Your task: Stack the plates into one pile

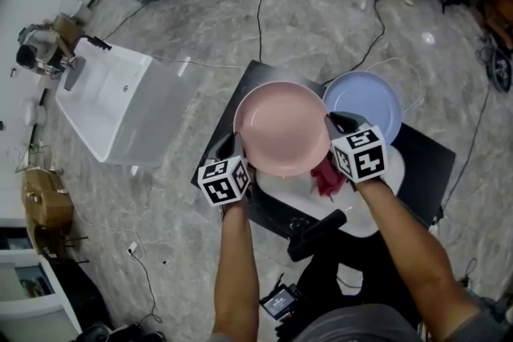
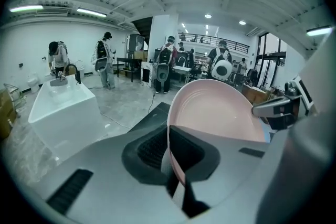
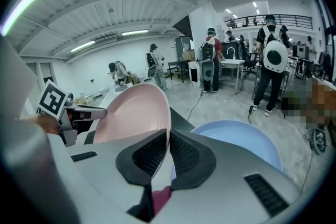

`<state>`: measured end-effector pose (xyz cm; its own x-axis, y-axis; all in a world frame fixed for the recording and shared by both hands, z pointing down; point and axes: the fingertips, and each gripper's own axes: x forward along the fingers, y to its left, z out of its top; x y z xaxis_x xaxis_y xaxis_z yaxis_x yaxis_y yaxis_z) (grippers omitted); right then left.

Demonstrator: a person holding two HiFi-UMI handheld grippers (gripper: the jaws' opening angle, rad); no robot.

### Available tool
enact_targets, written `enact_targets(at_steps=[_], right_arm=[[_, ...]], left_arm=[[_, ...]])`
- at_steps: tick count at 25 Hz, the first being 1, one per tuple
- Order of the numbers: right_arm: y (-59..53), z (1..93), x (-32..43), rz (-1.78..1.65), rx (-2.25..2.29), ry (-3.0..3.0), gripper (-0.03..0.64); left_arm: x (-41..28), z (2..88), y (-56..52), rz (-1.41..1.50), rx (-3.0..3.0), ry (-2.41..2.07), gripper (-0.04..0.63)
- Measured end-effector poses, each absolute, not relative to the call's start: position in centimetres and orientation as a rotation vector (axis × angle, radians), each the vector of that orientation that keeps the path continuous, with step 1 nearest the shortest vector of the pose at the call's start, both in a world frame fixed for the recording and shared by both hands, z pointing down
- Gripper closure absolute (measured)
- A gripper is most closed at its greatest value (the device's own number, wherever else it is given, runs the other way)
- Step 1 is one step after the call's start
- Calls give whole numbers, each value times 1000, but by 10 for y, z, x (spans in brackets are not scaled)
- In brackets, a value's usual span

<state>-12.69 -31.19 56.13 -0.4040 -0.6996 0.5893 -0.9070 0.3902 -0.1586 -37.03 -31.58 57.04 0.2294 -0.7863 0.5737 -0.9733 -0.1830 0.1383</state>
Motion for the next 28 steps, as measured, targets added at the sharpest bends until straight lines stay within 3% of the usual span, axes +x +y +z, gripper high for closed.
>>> enact_targets(at_steps=[12, 28], right_arm=[[-320, 542, -35, 687, 1538, -2188, 575], [-323, 563, 62, 735, 1603, -2072, 577]], left_arm=[[-278, 546, -341, 571, 2140, -1506, 580], [-180, 581, -349, 753, 2181, -1299, 574]])
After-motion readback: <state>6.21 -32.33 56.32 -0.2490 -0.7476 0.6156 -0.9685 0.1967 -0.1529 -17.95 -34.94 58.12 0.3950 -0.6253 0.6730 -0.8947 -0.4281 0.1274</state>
